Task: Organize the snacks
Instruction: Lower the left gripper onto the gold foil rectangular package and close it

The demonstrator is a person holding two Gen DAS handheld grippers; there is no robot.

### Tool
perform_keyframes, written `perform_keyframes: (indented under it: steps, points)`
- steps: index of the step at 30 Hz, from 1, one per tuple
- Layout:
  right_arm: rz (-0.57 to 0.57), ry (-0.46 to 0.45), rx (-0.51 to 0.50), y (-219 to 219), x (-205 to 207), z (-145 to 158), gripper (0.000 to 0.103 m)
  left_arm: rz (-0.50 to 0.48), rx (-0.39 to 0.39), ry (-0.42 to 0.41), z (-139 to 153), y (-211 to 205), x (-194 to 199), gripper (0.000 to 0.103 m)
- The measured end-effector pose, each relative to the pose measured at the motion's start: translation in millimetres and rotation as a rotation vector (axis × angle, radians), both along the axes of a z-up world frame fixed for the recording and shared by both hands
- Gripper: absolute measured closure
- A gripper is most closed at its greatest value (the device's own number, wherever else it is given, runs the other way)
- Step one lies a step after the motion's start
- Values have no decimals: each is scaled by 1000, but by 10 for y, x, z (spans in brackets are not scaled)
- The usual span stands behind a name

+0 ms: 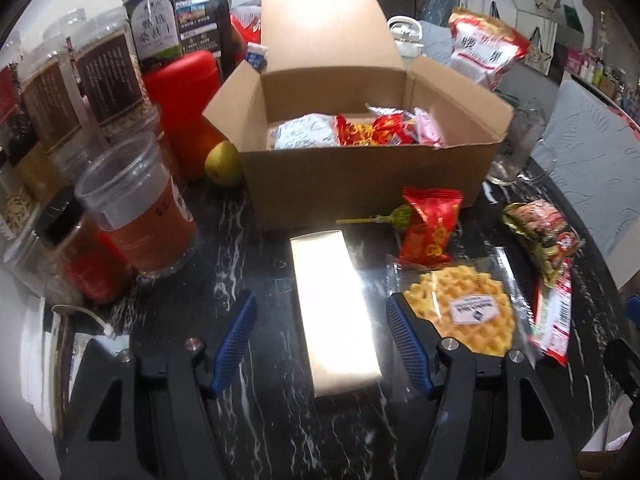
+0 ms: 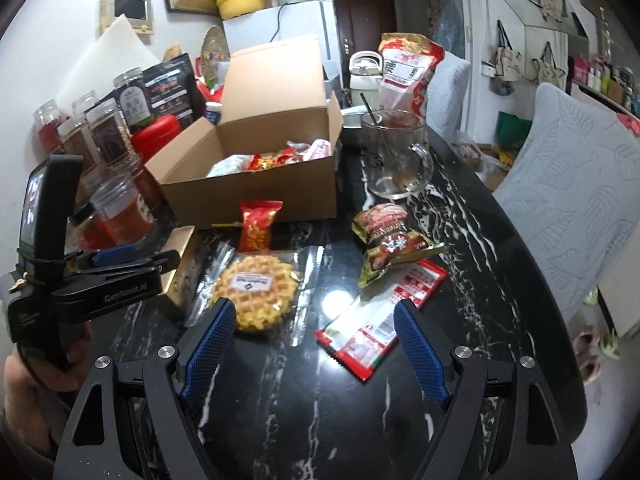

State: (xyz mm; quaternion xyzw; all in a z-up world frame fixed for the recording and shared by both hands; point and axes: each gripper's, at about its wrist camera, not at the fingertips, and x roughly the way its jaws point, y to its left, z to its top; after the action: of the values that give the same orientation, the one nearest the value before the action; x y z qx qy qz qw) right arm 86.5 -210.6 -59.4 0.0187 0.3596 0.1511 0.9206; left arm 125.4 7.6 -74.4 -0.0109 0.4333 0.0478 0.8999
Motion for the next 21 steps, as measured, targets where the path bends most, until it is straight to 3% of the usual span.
perform_keyframes:
  steps: [10, 15, 21]
  points:
    - [-19, 32, 6, -38, 145, -63, 21, 16, 6, 35, -130, 60, 129, 36]
    - [-16, 45, 4, -4, 188, -84, 21, 25, -32, 58, -214, 114, 152, 36]
    - [-8, 50, -4, 45, 193, -98, 21, 58, -79, 27, -174, 250, 113, 36]
